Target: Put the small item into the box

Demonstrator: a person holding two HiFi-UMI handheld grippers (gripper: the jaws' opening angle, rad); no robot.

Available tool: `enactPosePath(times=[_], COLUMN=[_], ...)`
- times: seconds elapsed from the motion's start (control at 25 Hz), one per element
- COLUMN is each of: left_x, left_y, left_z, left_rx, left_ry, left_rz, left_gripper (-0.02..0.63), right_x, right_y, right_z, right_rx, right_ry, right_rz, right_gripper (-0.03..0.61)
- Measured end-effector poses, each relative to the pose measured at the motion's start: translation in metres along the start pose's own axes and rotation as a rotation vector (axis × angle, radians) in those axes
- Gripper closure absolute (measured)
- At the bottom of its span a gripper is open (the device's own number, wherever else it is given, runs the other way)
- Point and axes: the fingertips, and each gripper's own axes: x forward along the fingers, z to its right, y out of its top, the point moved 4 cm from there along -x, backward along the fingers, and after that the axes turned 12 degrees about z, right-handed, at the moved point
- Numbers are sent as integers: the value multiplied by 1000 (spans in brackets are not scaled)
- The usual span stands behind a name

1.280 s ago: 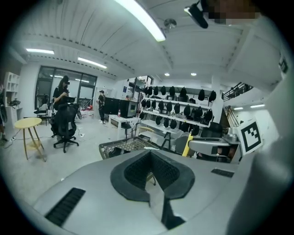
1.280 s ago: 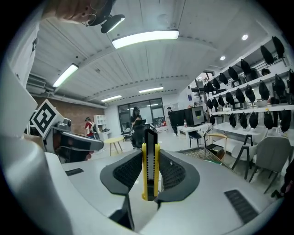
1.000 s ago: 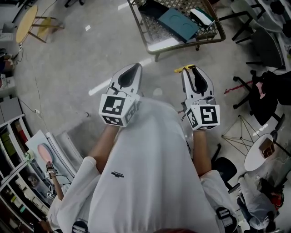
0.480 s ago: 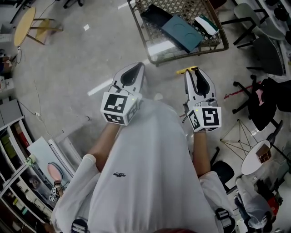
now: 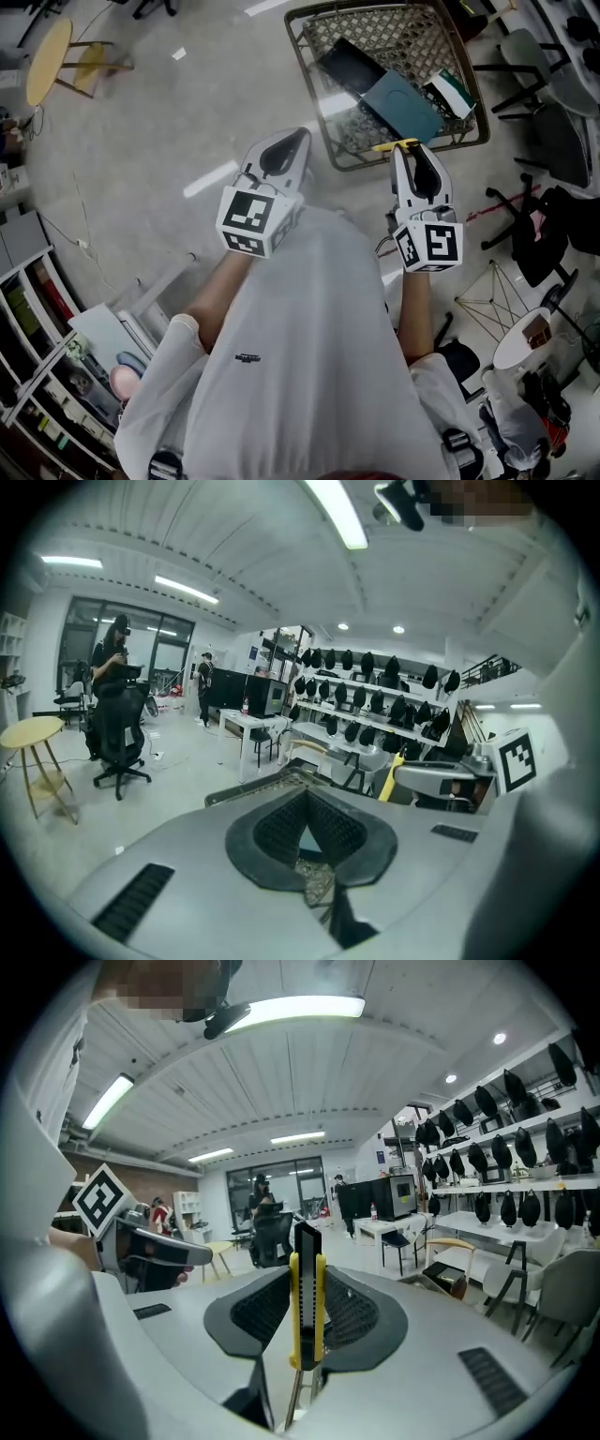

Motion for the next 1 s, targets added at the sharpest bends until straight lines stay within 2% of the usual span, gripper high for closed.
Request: enactPosePath(times=[0.24, 0.44, 0.6, 1.0], left_x=[28, 47, 62, 86], left_y=[19, 23, 21, 20], left_z=[-64, -92, -89, -68], left_rx=[-20, -27, -58, -46], left_ry=[-27, -68, -82, -72], left_rz=[-4, -25, -28, -34], left_gripper=[611, 611, 611, 611], right_x=[68, 100, 108, 119], right_y=[6, 13, 15, 1], right_z=[-1, -6, 0, 29], right_rx=[-24, -51, -64, -67], right_ry=[-67, -92, -95, -49], right_rz=[6, -12, -35, -74], right_gripper=[472, 472, 472, 472])
